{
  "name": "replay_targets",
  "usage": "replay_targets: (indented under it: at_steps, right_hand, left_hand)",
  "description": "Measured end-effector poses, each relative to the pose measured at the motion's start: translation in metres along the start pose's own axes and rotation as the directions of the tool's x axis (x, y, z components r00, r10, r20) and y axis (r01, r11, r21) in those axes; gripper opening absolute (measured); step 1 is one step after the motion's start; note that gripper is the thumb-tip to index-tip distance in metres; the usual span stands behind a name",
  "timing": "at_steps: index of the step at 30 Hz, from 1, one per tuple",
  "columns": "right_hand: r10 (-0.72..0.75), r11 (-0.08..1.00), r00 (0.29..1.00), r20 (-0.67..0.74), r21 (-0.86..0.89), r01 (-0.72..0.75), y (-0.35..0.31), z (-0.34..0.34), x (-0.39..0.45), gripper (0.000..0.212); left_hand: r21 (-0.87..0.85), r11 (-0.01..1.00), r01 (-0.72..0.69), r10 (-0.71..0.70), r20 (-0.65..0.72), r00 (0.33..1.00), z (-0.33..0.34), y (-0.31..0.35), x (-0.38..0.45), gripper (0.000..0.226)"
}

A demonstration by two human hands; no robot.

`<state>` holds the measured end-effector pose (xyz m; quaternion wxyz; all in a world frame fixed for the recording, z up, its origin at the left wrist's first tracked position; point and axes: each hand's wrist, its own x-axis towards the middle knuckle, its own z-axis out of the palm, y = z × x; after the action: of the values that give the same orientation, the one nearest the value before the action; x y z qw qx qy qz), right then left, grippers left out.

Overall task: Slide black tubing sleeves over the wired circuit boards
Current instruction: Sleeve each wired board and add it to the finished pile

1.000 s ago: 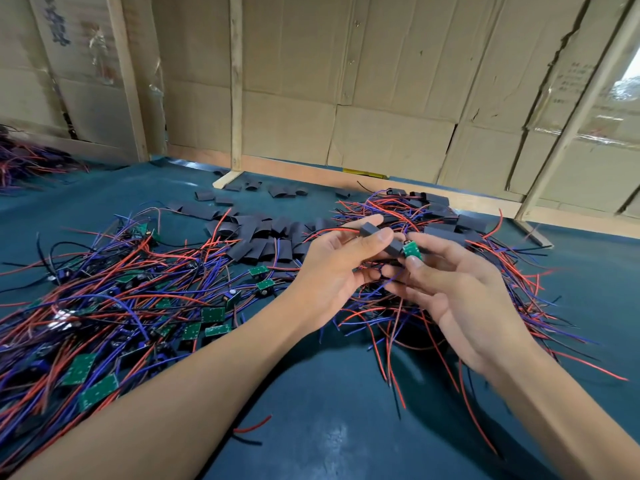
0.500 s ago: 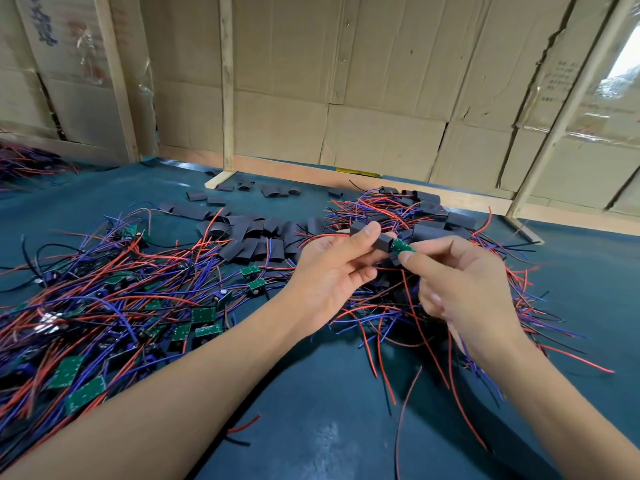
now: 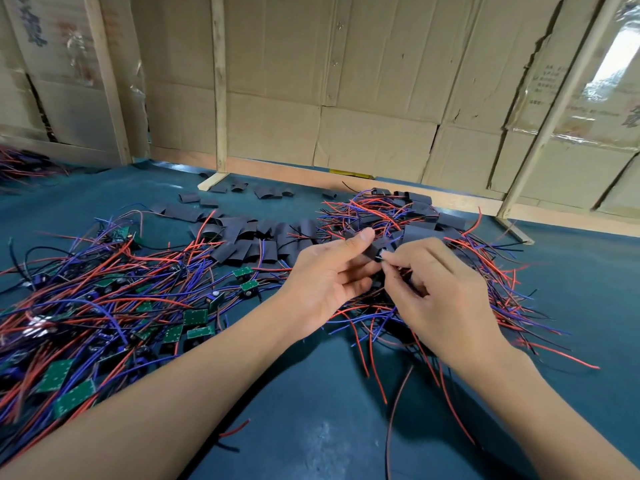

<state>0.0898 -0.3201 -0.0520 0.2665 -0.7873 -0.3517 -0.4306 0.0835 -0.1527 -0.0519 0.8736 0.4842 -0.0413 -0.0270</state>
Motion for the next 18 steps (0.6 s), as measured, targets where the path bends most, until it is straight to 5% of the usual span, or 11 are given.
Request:
replay_targets:
  at_steps: [4, 9, 12, 16, 18]
  right_hand:
    - [0.199, 0.957, 0.98, 0.026, 0.211, -0.2, -0.003, -0.003, 0.001, 0.016]
    - [0.439, 0.685, 0.887, 0.145, 0.586, -0.434, -0.013, -0.008, 0.01, 0.018]
    - [0.5, 0.655, 0.86, 0.106, 0.603, -0.455, -0.012, -0.009, 0.016, 0.026]
    - [0.484, 0.642, 0.874, 0.04, 0.663, -0.386, 0.007, -0.026, 0.04, 0.026]
    - [0.371, 0.821, 0.923, -0.101, 0.5, -0.275, 0.028, -0.038, 0.055, 0.019]
  left_hand:
    - [0.047, 0.999, 0.004, -0.008, 0.069, 0.998, 0.002, -0.003, -0.001, 0.052]
    - [0.01, 0.997, -0.081, 0.08, 0.068, 0.994, 0.003, 0.0, 0.001, 0.046]
    - [0.227, 0.961, -0.16, 0.131, 0.139, 0.982, 0.002, 0.002, 0.001, 0.039]
    - [0.684, 0.683, -0.256, 0.1, 0.259, 0.961, -0.005, 0.036, 0.016, 0.042]
    - [0.953, 0.273, -0.133, 0.026, 0.131, 0.991, -0.019, 0.063, 0.035, 0.05]
